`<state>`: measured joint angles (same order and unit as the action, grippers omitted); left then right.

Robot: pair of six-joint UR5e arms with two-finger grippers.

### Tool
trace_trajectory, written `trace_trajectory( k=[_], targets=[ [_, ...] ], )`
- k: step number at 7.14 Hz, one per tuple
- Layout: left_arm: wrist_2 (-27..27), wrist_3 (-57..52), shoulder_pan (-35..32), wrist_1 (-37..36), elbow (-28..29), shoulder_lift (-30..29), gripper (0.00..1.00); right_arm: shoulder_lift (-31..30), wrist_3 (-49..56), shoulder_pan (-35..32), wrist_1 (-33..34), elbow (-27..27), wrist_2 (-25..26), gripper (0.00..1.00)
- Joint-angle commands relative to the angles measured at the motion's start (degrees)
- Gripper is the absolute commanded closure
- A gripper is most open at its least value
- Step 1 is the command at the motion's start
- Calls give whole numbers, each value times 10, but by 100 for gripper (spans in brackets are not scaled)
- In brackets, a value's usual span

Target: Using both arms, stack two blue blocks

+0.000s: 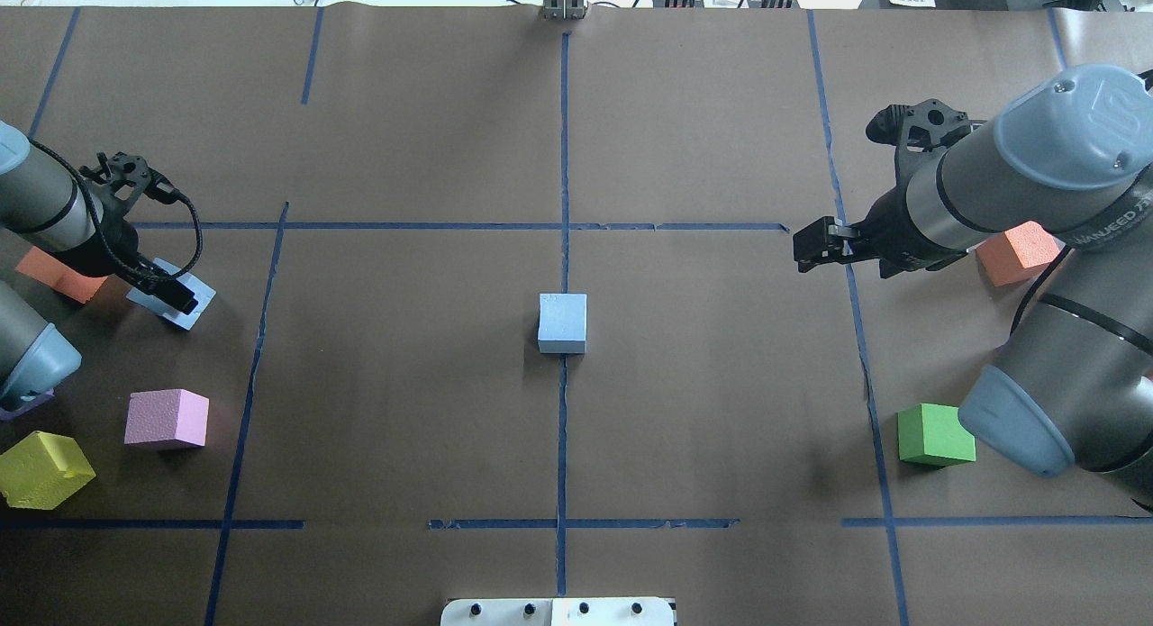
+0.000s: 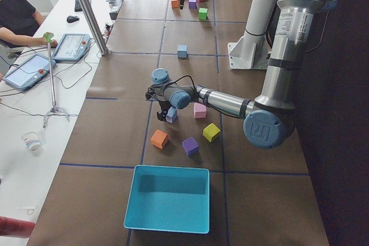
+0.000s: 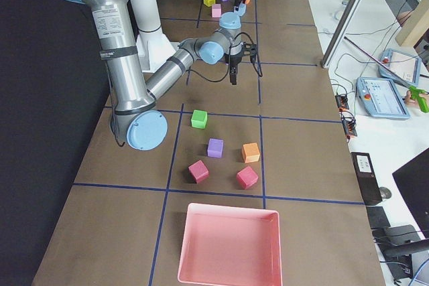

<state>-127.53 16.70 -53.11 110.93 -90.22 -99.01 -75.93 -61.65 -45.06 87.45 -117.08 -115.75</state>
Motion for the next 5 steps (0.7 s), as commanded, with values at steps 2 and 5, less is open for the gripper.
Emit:
trace_trajectory(
  k=[2,5],
  targets=[
    [7,0,9,1,1,-1,32,0,-1,1,0,3,0,0],
    [50,51,15,-5,-24,-38,67,0,-3,1,0,3,0,0]
  ],
)
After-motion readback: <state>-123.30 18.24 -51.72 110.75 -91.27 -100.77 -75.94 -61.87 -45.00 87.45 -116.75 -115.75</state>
